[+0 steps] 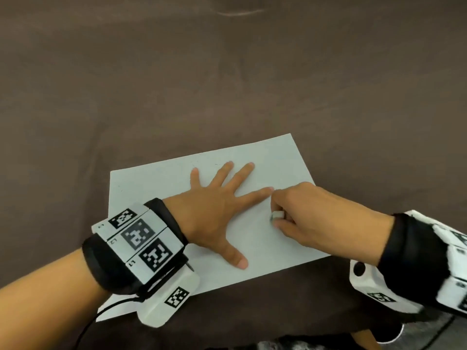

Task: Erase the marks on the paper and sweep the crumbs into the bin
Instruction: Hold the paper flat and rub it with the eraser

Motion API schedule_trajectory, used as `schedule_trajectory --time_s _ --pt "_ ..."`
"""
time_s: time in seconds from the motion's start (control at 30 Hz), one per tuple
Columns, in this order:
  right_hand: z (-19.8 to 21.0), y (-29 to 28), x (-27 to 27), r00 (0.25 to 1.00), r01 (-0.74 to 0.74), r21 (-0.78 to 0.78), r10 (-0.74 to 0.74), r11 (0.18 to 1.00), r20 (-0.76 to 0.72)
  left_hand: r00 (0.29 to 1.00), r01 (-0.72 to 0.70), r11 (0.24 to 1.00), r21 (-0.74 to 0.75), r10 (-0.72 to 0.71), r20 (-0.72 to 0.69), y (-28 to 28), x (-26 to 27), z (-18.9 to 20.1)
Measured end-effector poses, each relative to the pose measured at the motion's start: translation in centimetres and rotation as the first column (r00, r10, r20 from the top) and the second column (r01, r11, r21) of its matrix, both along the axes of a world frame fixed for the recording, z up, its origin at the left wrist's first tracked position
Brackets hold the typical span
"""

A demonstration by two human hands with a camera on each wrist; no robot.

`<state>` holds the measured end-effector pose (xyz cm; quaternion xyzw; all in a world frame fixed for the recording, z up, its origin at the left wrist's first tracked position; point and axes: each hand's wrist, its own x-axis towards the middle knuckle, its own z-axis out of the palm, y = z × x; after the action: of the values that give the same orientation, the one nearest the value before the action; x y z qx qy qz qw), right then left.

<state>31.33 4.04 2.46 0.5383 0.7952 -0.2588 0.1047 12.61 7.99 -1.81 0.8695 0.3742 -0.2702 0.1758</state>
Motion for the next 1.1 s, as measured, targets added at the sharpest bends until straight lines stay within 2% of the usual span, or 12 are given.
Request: schedule_trajectory --time_s 0.07,0.2,0.4,0.5,0.7,0.77,0.87,0.93,1.03,1.1 --pt "-0.3 -0.2 -0.7 1.0 -0.009 -0.004 0.009 1.0 -0.014 1.0 -0.014 1.0 -0.028 0.013 -0.027 0.1 0.4 0.0" --pt "-1.2 -1.8 -2.3 0.99 -0.131 -0.022 0.13 0.991 -0.047 0.997 -0.032 0.995 -0.093 0.025 -0.071 0.3 1.0 0.2" --pt "-1.4 -0.1 -1.2 0.997 -0.08 0.121 0.079 0.989 0.01 0.995 -0.03 0.993 -0.115 0.02 -0.094 0.4 1.2 0.1" --pt "-2.2 -1.6 -2.2 0.994 -0.088 0.089 0.094 0.992 -0.061 0.995 -0.034 0.993 -0.116 0.023 -0.1 0.3 1.3 0.2" --pt "-1.0 -0.1 0.0 1.0 0.006 0.175 -0.01 0.984 0.021 0.996 -0.032 0.994 -0.107 0.023 -0.084 0.2 0.9 0.3" --pt "-1.3 -1.1 -1.1 1.0 -0.027 0.191 0.026 0.981 0.01 0.996 -0.029 0.994 -0.103 0.02 -0.083 0.3 1.0 0.1" --pt "-2.3 -3.8 -3.4 0.994 -0.1 0.123 0.105 0.987 -0.034 0.995 -0.027 0.994 -0.104 0.017 -0.097 0.3 1.1 0.1" --pt "-2.3 -3.5 -2.3 0.998 -0.056 0.13 0.055 0.99 0.01 0.995 -0.023 0.994 -0.103 0.013 -0.094 0.2 1.1 0.0" --pt "-1.6 -2.4 0.5 0.993 0.088 0.189 -0.101 0.978 0.062 0.996 -0.023 0.994 -0.105 0.014 -0.084 0.3 0.9 0.0" --pt "-1.4 -2.8 0.0 0.993 0.079 0.207 -0.096 0.975 0.073 0.996 -0.025 0.994 -0.106 0.016 -0.086 0.3 0.9 0.0"
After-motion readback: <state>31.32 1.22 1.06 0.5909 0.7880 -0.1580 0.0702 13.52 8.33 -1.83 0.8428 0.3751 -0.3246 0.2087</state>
